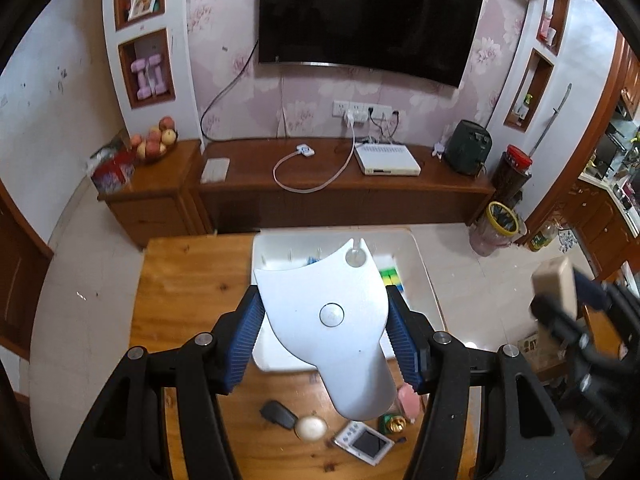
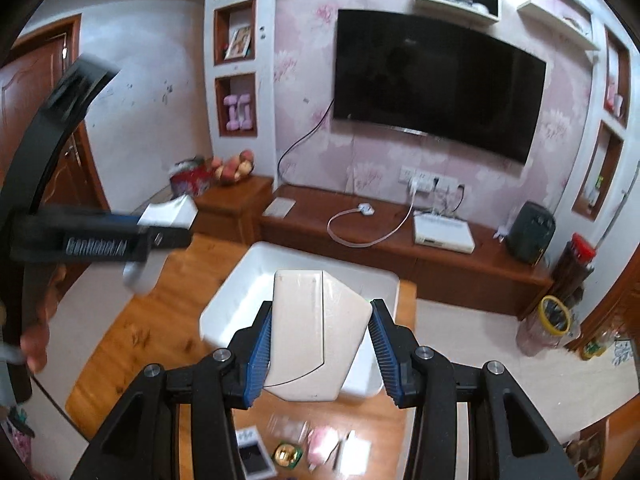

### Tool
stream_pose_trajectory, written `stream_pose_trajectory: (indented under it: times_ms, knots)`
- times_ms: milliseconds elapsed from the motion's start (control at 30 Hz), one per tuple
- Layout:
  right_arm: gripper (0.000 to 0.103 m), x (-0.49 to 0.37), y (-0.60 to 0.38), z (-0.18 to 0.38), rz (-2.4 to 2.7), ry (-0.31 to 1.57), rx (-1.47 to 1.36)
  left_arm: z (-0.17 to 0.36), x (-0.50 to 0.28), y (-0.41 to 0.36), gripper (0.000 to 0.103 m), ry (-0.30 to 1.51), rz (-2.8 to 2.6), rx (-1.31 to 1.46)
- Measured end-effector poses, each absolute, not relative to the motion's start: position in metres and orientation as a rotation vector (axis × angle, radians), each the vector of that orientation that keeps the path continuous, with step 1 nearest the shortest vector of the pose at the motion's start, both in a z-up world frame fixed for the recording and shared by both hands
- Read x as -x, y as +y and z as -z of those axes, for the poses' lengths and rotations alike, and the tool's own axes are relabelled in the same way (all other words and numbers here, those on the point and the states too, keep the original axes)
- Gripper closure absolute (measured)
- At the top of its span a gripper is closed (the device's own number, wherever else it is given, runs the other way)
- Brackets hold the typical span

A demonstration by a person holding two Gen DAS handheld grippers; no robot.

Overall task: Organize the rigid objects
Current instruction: 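Carry the clip and paper piece into the tray and open both tools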

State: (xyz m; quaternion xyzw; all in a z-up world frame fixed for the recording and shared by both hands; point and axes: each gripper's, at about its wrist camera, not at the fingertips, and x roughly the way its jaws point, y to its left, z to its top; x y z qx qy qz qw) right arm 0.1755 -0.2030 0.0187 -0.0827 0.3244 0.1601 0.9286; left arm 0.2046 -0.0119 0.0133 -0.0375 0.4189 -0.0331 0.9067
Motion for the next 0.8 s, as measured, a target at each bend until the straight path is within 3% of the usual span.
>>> stream_pose_trajectory:
  times_ms: [167,367,567,800]
  knots:
    - [0.056,-0.215,-0.199,-0.046,-0.287,0.652,0.163,-0.02,-0.229,-0.001,0.04,0.846,0.056,0.057]
    - [0.056,-0.262,-0.184,-0.033,-0.272,0.718,0.155,0.012,-0.267,0.004,0.04,0.916,0.068,0.055]
    - [0.056,-0.311,-0.17,0.027,-0.254,0.878,0.124,0.086,-0.311,0.002,0.04,1.079,0.102,0.079]
    - [0.056,-0.346,-0.163,0.135,-0.189,1.114,0.129,0.174,-0.334,-0.015,0.04,1.239,0.147,0.06]
